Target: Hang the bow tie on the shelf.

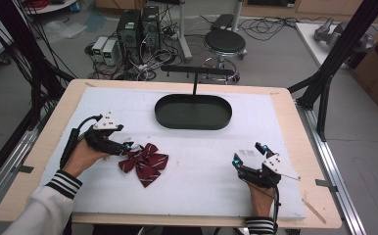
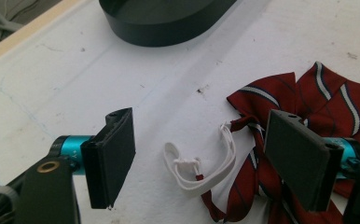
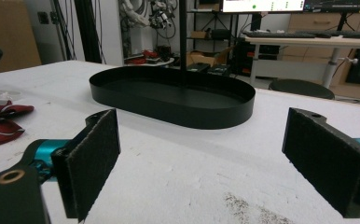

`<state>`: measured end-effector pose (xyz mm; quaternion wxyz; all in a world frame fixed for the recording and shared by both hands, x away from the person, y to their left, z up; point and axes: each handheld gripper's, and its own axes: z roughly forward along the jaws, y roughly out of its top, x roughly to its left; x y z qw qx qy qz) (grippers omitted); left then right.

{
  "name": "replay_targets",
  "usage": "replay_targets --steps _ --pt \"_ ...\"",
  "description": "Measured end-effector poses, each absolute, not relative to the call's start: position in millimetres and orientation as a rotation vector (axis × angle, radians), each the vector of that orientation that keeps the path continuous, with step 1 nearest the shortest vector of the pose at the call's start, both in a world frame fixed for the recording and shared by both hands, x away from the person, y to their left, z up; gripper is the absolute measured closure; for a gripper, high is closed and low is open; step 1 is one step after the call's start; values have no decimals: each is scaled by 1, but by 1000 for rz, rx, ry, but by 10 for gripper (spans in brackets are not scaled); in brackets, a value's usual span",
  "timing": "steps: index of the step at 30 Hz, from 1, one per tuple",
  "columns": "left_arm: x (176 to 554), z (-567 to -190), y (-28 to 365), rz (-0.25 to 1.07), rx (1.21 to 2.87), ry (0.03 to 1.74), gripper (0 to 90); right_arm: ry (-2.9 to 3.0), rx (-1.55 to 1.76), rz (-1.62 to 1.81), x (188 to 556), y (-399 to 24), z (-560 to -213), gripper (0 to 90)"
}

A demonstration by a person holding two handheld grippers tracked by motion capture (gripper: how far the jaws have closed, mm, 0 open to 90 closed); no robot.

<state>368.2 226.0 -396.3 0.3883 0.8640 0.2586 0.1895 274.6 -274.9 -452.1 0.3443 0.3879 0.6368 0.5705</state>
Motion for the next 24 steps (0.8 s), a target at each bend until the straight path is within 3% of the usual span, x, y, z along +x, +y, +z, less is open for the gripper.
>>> replay_targets --steps 6,15,24 --pt "376 -402 219 414 2246 632 292 1648 1016 1488 274 -275 -452 103" --pt "383 -411 214 350 2343 566 465 1645 1021 1493 274 -275 -452 104" --pt "386 -412 211 348 2422 550 496 1644 1026 1492 274 -275 -452 104"
